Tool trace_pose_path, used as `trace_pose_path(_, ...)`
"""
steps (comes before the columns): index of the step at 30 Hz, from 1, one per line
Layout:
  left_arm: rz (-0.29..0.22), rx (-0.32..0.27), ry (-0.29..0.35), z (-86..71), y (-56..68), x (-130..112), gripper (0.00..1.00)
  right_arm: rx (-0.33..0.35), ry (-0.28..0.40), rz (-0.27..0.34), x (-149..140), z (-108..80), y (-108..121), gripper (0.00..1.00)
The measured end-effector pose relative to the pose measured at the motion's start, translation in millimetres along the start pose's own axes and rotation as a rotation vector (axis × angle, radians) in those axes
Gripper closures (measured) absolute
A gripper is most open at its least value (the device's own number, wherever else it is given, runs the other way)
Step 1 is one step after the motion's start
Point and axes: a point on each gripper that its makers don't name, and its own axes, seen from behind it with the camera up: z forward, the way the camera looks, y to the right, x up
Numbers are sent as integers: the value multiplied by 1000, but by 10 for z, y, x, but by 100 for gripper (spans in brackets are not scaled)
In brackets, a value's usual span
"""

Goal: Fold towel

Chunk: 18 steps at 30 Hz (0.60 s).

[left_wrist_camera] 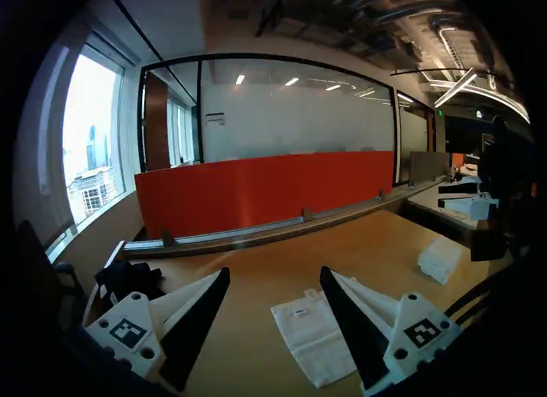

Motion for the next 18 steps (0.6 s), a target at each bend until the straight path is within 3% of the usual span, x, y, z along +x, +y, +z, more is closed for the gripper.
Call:
trace_pose_path(8, 49, -74, -69, 57, 194, -288, 2, 67, -106, -79, -333, 69, -182, 0)
trace_pose_path(18, 54, -118, -134, 110, 334, -684, 2, 127, -164, -100, -626, 113, -343, 0)
